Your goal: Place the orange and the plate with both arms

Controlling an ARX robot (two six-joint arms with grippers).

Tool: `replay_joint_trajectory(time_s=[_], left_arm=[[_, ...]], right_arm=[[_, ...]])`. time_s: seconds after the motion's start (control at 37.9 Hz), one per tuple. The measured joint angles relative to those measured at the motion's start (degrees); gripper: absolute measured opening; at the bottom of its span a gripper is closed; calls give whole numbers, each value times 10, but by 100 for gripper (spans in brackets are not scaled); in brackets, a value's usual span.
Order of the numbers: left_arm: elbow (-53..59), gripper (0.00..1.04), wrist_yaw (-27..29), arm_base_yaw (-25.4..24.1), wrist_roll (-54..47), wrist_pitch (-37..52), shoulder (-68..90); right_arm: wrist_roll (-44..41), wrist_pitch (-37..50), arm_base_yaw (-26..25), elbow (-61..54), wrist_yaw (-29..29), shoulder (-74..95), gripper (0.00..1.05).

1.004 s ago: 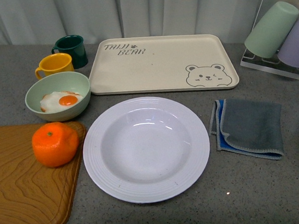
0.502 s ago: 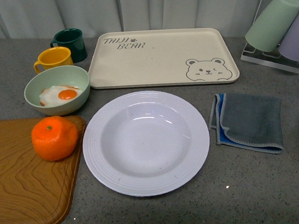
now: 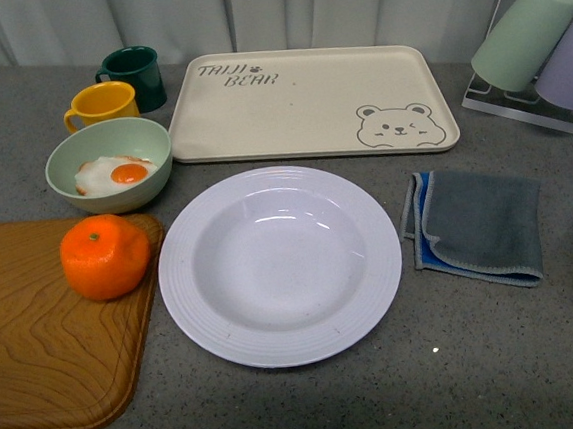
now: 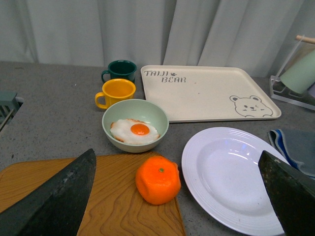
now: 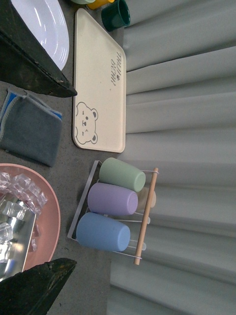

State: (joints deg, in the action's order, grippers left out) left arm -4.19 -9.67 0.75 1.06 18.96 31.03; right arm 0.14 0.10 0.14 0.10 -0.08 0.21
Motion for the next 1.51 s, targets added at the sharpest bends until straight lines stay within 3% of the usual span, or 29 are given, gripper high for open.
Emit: replay_joint_trajectory(time_s=[0.11, 0.18, 0.32, 0.61, 1.03, 1.19, 1.37, 1.51], left_arm=[[-53, 98, -10, 1, 6, 96, 209], [-105, 98, -9, 5, 13, 113, 372], [-172, 98, -8, 9, 33, 100, 517], [-268, 98, -1, 10, 29, 118, 661], [-332, 98, -54, 14, 18, 50, 752], [-337, 98, -33, 21, -5, 56, 774], [-342, 70, -17, 20, -17, 58, 792], [-341, 58, -19, 20, -12, 58, 784]], right_arm=[[0, 0, 0, 0, 0, 0, 95], [0, 0, 0, 0, 0, 0, 95], [0, 0, 0, 0, 0, 0, 95], [0, 0, 0, 0, 0, 0, 95], [0, 0, 0, 0, 0, 0, 95], [0, 0, 0, 0, 0, 0, 95], [0, 0, 0, 0, 0, 0, 95], [0, 0, 0, 0, 0, 0, 95]])
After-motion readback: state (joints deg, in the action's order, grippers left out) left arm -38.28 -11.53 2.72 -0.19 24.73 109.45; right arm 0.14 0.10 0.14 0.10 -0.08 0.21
